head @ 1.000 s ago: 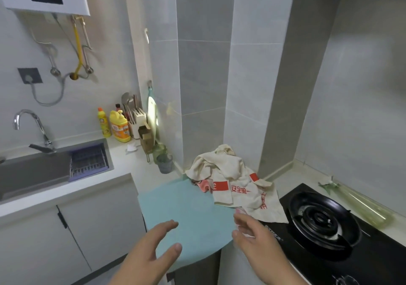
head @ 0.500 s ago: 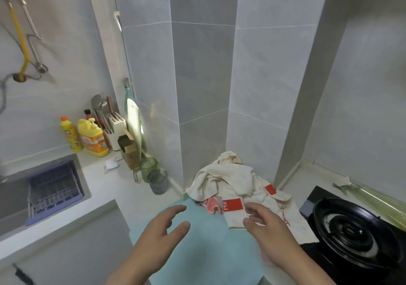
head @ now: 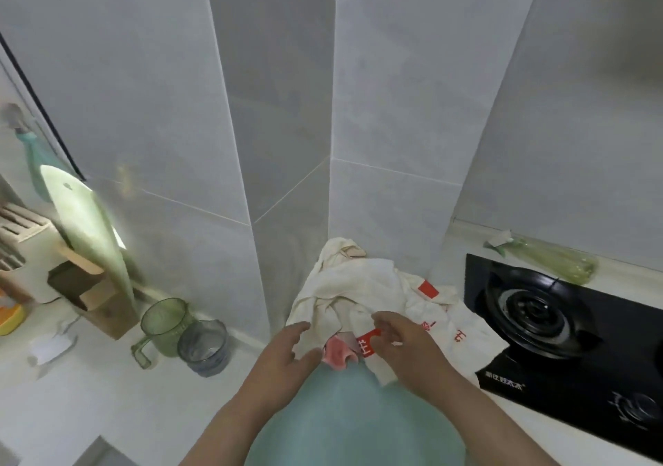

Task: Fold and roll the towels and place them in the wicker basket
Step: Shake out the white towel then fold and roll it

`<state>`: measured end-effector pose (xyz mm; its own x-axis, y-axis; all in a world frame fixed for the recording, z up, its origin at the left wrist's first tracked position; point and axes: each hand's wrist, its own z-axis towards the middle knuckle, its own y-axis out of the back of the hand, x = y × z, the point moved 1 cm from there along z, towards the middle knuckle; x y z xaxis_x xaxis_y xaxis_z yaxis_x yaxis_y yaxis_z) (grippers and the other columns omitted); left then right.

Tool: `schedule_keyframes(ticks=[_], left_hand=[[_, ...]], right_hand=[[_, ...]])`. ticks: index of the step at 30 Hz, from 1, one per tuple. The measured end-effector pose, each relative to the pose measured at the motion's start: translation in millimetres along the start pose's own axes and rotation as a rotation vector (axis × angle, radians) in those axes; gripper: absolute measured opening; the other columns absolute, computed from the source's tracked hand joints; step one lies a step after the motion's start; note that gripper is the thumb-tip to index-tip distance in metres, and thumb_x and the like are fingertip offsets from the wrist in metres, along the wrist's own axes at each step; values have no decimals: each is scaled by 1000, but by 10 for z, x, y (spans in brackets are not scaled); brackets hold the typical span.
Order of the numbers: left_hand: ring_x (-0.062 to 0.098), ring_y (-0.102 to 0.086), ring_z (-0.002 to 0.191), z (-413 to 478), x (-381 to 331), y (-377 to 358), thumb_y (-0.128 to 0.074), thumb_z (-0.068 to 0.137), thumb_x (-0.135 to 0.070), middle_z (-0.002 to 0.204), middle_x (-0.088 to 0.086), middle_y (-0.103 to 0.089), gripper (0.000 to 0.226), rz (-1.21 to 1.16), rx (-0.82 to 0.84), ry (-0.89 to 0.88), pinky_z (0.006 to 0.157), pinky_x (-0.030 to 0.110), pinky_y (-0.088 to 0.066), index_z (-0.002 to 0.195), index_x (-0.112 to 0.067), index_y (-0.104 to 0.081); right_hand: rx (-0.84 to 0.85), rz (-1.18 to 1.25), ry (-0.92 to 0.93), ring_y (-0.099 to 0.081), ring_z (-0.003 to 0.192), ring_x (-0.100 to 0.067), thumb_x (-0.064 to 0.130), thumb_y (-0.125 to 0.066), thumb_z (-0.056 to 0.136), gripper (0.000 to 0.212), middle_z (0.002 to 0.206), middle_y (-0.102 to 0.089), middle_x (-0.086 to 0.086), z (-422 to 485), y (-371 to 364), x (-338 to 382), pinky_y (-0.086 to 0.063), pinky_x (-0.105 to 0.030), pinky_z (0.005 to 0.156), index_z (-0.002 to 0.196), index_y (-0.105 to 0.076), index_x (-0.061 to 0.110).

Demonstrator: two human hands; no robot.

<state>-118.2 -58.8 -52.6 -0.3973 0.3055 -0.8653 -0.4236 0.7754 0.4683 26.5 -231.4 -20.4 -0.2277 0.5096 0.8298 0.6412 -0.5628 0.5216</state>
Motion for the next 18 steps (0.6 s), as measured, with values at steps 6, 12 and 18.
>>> schedule_keyframes(ticks=[6,12,18], left_hand=[[11,-35,139,720,14,-152,-60,92,-29,156,-10,-30,64,168,-23,-121,114,35,-34,150,-23,-33],[18,-19,147,1230,122,-353,-45,96,-20,164,0,1,67,359,15,-114,112,28,-26,155,-23,-12],[29,-53,110,1411,172,-386,-39,92,-12,120,8,-48,34,526,0,-77,88,35,-46,126,-15,-45]], right_hand=[[-118,-23,-64,-55,110,-5,23,-63,92,37,123,-57,14,445,23,-196,-42,-18,90,128,-56,28],[-233,-137,-78,-54,101,-9,18,-60,90,41,123,-53,7,979,-18,-468,-40,-21,88,130,-54,26],[-309,-212,-73,-53,91,-8,17,-64,90,43,103,-52,11,1178,5,-559,-42,-18,83,131,-52,22]])
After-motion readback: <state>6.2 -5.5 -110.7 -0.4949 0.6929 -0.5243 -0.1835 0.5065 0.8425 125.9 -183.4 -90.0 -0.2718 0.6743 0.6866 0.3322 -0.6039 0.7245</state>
